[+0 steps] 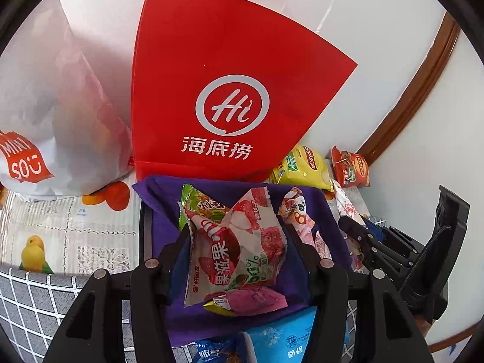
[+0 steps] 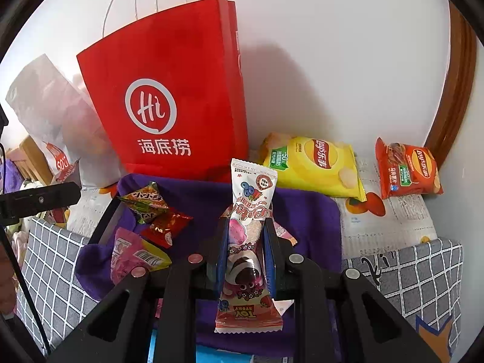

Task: Organize snacks
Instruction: 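Lower the strawberry bag and candy stick packet over the purple towel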

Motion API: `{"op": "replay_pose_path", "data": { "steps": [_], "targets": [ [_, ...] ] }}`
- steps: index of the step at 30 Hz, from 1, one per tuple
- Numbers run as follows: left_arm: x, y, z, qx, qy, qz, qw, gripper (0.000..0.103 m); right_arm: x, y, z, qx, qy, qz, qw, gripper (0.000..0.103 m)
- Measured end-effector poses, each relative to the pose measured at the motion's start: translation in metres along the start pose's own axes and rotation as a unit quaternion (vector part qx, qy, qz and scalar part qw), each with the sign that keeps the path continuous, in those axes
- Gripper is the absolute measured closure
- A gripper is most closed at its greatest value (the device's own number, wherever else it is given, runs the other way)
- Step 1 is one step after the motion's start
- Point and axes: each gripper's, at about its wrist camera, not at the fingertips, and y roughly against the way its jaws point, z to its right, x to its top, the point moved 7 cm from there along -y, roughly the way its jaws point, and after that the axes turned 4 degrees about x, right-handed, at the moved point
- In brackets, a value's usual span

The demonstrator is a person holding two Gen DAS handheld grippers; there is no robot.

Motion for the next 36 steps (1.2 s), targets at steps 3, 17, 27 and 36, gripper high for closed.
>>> {"op": "replay_pose_path", "data": {
  "steps": [3, 17, 27, 36],
  "targets": [
    [0.000, 0.000, 0.000, 0.000, -0.001, 0.001, 1.0000, 0.048, 0.000, 0.000, 0.000, 0.000, 0.000, 0.000, 1.000, 0.082],
    [0.000, -0.001, -0.001, 0.006, 0.000, -0.001, 1.0000, 0.048, -0.003, -0.002, -0.002, 0.001, 0.006, -0.005, 1.000, 0.082],
    [0.000, -0.002, -0.002, 0.003, -0.001, -0.001, 1.0000, 0.048, -0.003, -0.003, -0.006, 0.004, 0.011, -0.006, 1.000, 0.082],
    [-0.002, -0.011, -0.006, 0.003, 0.009, -0.018, 0.9998, 0.048, -0.004, -0.006, -0.003, 0.012, 0.005, -0.018, 1.000, 0.082]
  ]
}}
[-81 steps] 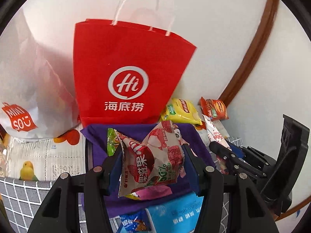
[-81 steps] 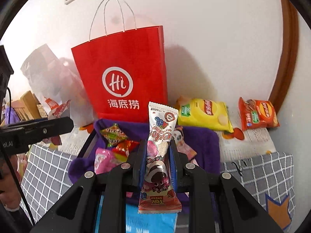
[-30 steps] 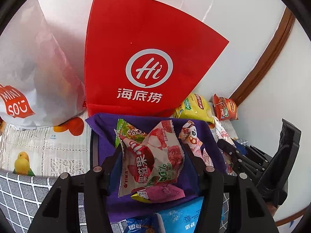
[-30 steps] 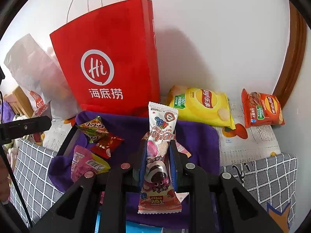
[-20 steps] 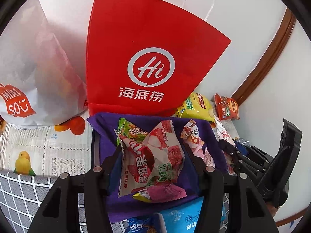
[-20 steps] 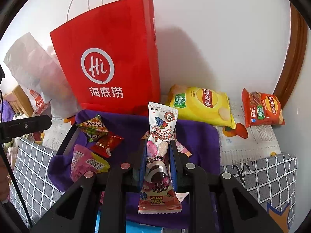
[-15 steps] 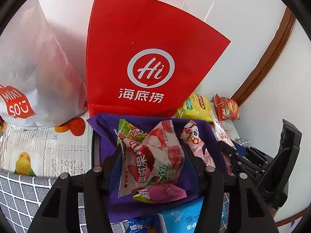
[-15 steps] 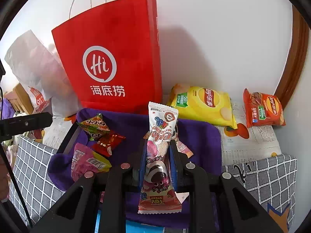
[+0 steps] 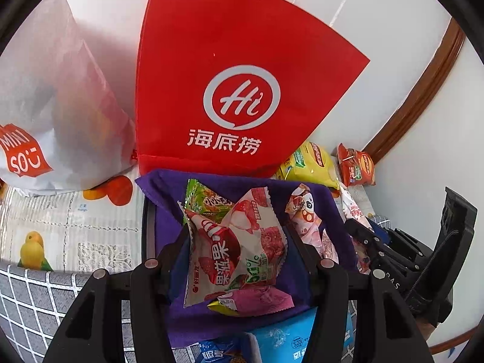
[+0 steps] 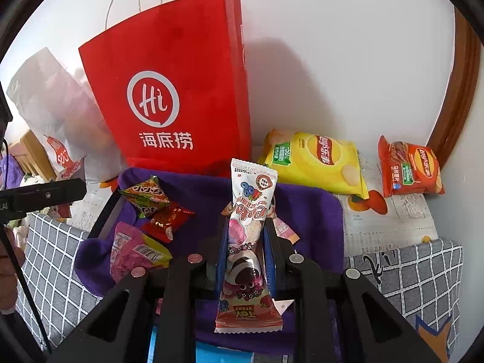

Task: Organize snacks
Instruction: 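Lower the strawberry bag and candy stick packet over the purple towel, then open right tool to drop candy stick packet while left tool drops strawberry bag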

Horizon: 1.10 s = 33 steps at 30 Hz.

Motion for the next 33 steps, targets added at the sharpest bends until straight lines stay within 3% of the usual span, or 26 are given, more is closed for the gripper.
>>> {"op": "replay_pose_path", "data": {
  "steps": [17, 26, 33],
  "targets": [
    [-0.021, -0.034, 0.017, 0.007, -0.028, -0.057, 0.9979, 0.047, -0.014, -0.026, -0.010, 0.003, 0.011, -0.050, 0.999, 0.081],
    [-0.024, -0.041, 0.022, 0.008, -0.033, -0.067, 0.9972, 0.046, -0.016, -0.029, -0.009, 0.002, 0.012, -0.059, 0.998, 0.081],
    [-0.024, -0.042, 0.022, 0.006, -0.033, -0.069, 0.9971, 0.045, -0.014, -0.023, -0.011, 0.007, 0.010, -0.060, 0.998, 0.074]
  ]
}}
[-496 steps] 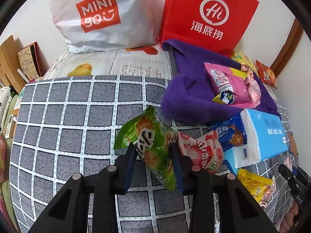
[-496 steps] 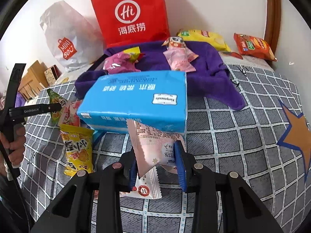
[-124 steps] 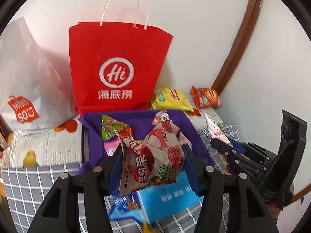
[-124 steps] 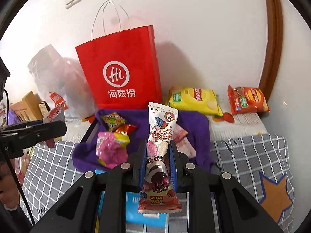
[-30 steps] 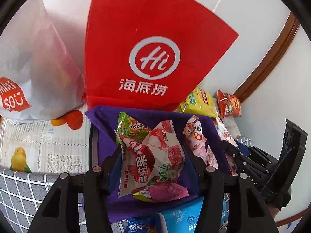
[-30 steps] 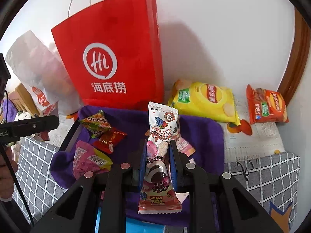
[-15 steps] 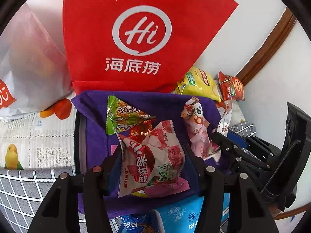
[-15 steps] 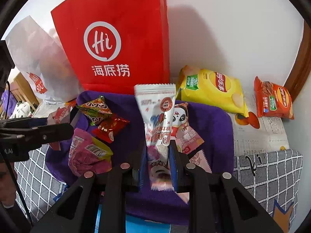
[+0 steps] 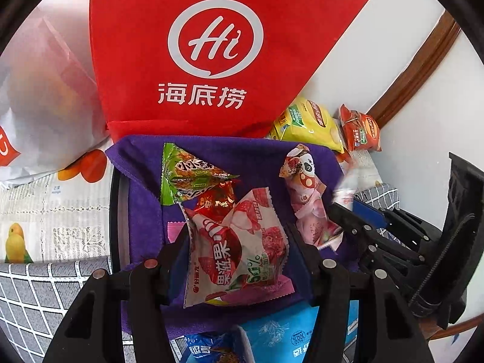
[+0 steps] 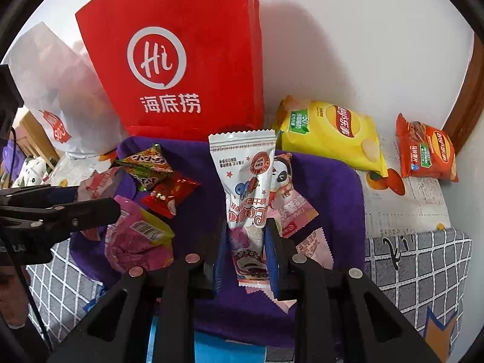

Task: Organize snacks
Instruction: 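Open right tool to drop candy stick packet while left tool drops strawberry bag, then move both tools away from the towel toward the bags beside the tissue pack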

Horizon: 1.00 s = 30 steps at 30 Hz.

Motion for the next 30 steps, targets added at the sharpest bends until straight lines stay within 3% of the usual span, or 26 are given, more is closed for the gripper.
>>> {"op": "replay_pose_path", "data": {
  "steps": [2, 3, 9, 12, 30],
  "targets": [
    [0.000, 0.001, 0.001, -0.001, 0.000, 0.000, 1.0000, 0.045, 0.002, 0.006, -0.001, -0.003, 0.003, 0.012, 1.000, 0.058],
    [-0.001, 0.001, 0.001, -0.001, -0.001, 0.000, 1.0000, 0.045, 0.004, 0.010, -0.001, -0.003, 0.003, 0.019, 1.000, 0.057],
    [0.000, 0.002, 0.002, -0.009, 0.003, 0.001, 1.0000, 0.038, 0.009, 0.022, 0.000, -0.001, -0.002, 0.033, 0.999, 0.055],
    [0.004, 0.009, 0.002, -0.016, 0.009, 0.017, 0.9997, 0.027, 0.011, 0.026, 0.000, 0.001, -0.005, 0.038, 0.999, 0.054],
    [0.012, 0.057, 0.010, -0.030, 0.000, 0.079, 0.9964, 0.027, 0.020, 0.065, -0.010, 0.035, -0.037, 0.098, 0.994, 0.053]
  ]
}}
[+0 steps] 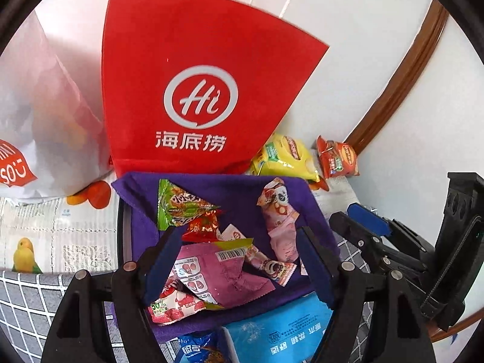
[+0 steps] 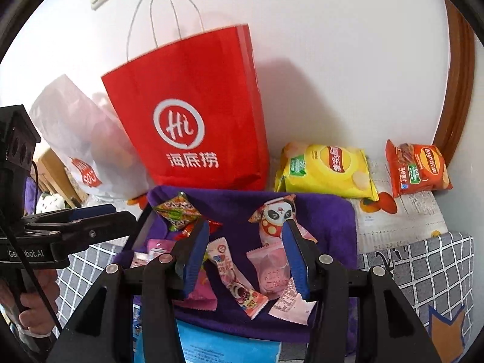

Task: Organize snacks
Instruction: 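Move both tools away from the towel toward the bags beside the tissue pack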

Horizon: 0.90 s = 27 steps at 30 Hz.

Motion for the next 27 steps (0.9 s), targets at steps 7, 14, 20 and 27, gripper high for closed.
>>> {"op": "replay_pose_path", "data": {
  "steps": [7, 14, 20, 27],
  "targets": [
    [0.003, 0.016, 0.005, -0.013, 0.003, 0.013, 0.9998, 0.027, -0.013, 0.023, -0.004, -0.013, -0.002, 0.011, 1.000, 0.053],
    [-0.001, 0.036, 0.022, -0.018, -0.022, 0.027, 0.9992, 0.027, -0.049, 0.051, 0.000, -0.033, 0.005, -0.023, 0.999, 0.053],
    [-0.008, 0.053, 0.044, -0.028, -0.056, 0.036, 0.9974, 0.027, -0.081, 0.085, -0.007, -0.036, 0.007, -0.028, 0.999, 0.053],
    [-0.038, 0.063, 0.040, -0.015, -0.065, 0.013, 0.9977, 0.027, -0.109, 0.107, -0.017, -0.030, 0.002, -0.026, 0.999, 0.053]
  ]
}}
